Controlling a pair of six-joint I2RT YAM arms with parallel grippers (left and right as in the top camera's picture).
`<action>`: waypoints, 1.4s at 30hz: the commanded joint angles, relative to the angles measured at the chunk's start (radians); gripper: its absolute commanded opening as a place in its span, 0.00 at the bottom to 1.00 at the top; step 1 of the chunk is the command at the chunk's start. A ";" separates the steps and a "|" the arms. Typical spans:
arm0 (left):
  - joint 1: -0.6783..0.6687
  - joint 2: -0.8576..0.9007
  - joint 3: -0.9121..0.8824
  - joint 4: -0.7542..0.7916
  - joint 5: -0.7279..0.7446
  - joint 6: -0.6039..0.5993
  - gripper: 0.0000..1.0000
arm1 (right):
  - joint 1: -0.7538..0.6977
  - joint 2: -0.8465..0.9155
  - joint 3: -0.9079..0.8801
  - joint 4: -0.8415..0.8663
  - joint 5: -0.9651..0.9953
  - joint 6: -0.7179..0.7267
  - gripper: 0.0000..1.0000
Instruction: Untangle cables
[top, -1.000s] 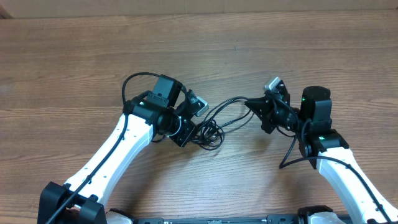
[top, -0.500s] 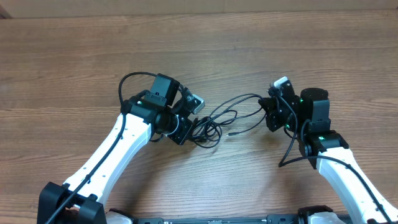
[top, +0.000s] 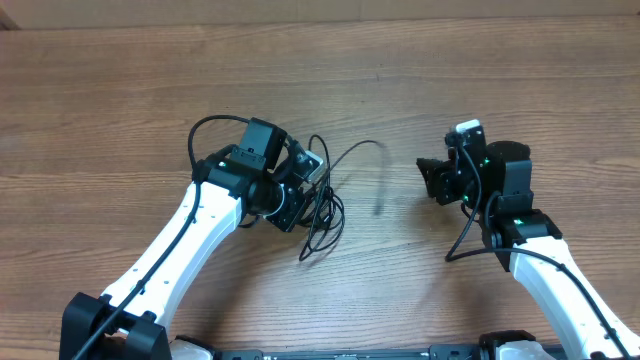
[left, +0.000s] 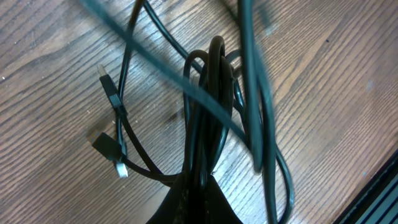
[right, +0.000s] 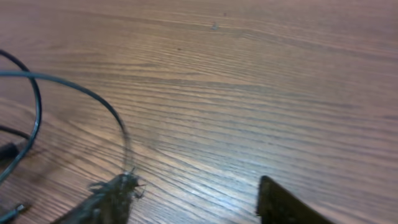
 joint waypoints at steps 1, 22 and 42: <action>0.006 0.008 -0.004 0.006 -0.004 -0.014 0.04 | -0.003 -0.018 0.016 0.003 -0.079 0.035 0.76; 0.006 0.008 -0.004 0.004 0.270 0.198 0.04 | -0.003 -0.018 0.016 -0.011 -0.679 0.035 1.00; 0.006 0.008 0.048 0.011 0.503 0.475 0.04 | -0.003 -0.018 0.016 -0.133 -0.664 0.214 0.72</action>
